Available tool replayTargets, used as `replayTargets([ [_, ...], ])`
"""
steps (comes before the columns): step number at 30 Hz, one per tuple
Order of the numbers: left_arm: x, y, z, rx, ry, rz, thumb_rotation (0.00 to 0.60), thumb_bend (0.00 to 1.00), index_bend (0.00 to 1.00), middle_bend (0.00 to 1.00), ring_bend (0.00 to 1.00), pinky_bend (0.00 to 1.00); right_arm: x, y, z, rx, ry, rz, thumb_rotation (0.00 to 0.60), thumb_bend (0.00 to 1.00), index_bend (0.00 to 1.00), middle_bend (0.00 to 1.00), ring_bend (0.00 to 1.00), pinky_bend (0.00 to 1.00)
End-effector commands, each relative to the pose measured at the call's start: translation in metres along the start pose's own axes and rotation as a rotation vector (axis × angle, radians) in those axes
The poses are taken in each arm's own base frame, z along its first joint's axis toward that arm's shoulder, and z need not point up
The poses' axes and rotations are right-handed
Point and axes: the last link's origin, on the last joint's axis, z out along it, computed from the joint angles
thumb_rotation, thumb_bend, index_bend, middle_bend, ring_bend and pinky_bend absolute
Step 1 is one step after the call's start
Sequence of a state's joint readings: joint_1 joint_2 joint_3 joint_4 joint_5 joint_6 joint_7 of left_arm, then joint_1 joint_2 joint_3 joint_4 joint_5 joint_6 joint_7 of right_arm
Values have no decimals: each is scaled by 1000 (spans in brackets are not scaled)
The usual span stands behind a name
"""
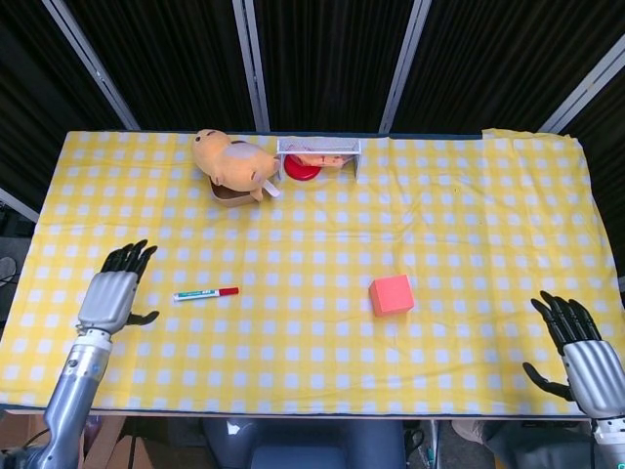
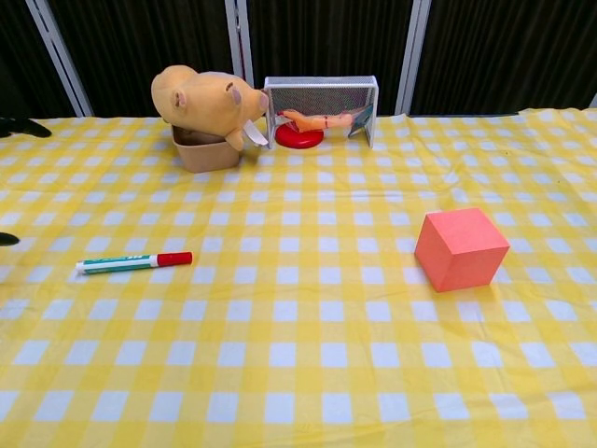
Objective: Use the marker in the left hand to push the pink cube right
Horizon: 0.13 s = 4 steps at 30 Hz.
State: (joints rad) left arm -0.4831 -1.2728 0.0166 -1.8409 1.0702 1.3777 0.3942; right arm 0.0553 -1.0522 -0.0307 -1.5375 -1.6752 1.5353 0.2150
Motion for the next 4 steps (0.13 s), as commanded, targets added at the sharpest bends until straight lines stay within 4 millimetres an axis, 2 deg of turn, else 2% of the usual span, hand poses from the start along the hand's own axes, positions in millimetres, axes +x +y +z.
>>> replayTargets([
  [1,4,-33,-44,17,29,-16,600,143,2,0,0,33,-3,-1,1,3,-9,-18,600,321,0,0,0,0],
  [4,5,-44,-59,13,31,-13,600,129,0,0,0,25,-5,-3,1,7,-14,-32,600,320,0,0,0,0],
])
